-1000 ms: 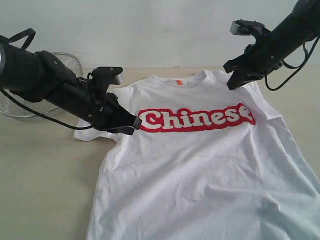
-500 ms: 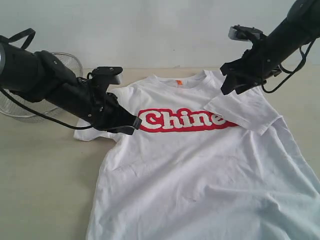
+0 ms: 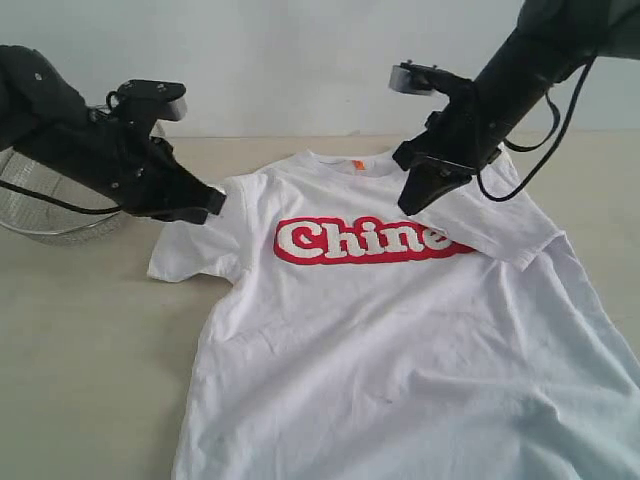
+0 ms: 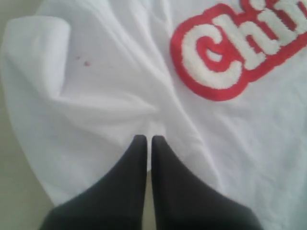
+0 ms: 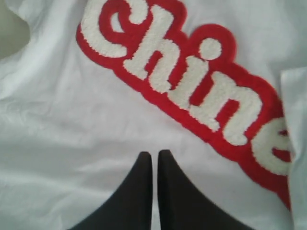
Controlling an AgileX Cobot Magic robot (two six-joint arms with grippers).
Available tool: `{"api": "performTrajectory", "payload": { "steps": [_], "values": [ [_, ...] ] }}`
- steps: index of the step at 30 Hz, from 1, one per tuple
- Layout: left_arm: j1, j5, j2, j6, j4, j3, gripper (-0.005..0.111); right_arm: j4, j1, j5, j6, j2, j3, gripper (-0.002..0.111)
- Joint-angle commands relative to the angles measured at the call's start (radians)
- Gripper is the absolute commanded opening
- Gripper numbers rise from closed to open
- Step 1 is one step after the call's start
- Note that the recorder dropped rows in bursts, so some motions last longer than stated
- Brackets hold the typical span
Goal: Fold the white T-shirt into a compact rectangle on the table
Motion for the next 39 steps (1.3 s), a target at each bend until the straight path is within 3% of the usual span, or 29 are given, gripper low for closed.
{"api": "performTrajectory", "payload": {
  "steps": [1, 9, 24, 29, 32, 39],
  "values": [
    [0.05, 0.018, 0.041, -0.075, 0.037, 0.0, 0.004, 0.001, 0.052, 0.007, -0.007, -0.003, 0.002, 0.0],
    [0.083, -0.145, 0.078, -0.078, 0.05, 0.017, 0.004, -0.002, 0.099, 0.003, -0.007, -0.003, 0.002, 0.0],
    [0.243, -0.265, 0.155, -0.078, 0.058, 0.015, 0.004, -0.004, 0.099, 0.014, -0.005, -0.003, 0.002, 0.0],
    [0.275, -0.238, 0.159, -0.07, 0.058, -0.012, 0.004, -0.004, 0.099, 0.014, -0.005, -0.003, 0.002, 0.0],
    [0.263, -0.137, 0.159, -0.07, 0.051, -0.032, 0.004, -0.004, 0.099, 0.014, -0.007, -0.003, 0.002, 0.0],
    [0.164, -0.146, 0.166, -0.07, 0.041, -0.032, 0.004, -0.012, 0.099, 0.014, -0.014, -0.003, 0.002, 0.0]
  ]
}}
